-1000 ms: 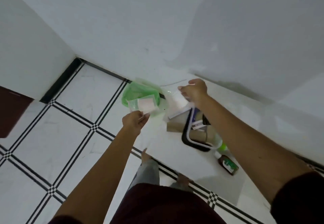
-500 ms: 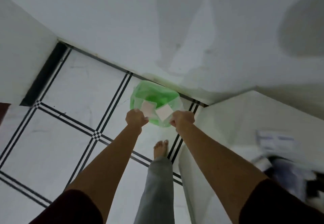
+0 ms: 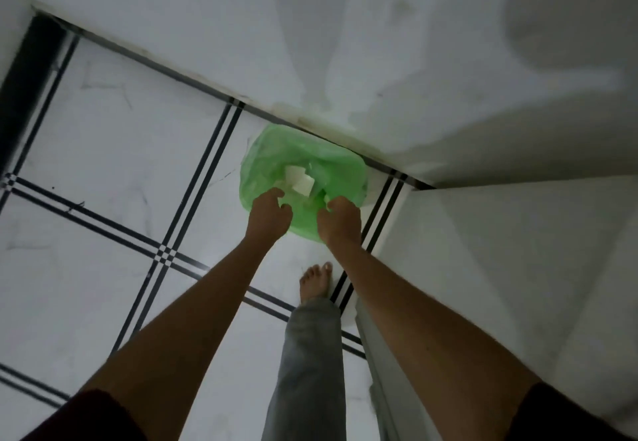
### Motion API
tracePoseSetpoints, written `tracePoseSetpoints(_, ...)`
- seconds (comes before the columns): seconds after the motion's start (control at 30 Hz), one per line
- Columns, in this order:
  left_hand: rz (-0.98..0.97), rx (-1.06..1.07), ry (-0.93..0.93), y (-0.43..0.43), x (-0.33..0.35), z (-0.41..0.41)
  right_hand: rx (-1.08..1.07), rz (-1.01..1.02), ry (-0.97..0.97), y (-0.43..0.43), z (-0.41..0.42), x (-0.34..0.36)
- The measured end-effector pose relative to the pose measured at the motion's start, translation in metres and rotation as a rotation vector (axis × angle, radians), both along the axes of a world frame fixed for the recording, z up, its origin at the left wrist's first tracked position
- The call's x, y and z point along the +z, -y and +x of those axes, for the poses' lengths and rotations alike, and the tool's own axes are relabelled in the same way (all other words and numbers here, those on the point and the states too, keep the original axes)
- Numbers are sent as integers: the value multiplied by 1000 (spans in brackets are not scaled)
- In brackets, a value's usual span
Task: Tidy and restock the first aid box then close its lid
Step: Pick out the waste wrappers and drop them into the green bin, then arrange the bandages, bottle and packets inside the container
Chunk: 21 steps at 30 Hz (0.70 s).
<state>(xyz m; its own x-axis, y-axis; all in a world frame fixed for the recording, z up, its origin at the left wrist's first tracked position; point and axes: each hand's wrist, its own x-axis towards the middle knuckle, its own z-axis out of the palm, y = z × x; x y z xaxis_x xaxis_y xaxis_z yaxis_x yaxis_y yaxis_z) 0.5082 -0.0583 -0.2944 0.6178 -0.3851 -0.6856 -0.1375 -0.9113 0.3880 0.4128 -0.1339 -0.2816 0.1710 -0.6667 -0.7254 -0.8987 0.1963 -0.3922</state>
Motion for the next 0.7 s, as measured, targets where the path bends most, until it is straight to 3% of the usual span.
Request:
tracePoseSetpoints(0.13,-109,-160,89,-11,69,-46,218,-256,104,-6,-48,67)
tracePoseSetpoints(0.27,-232,-306,184,-10,172,-110,333,-382,148,-4,-117,166)
tracePoseSetpoints(0.47,-437,-483,305,-12,307,-229,357,-606,271,-18,-239,303)
tracePoseSetpoints(0.7,-475,-624,315,-52,378,-374,384,-661,416,-49,-409,378)
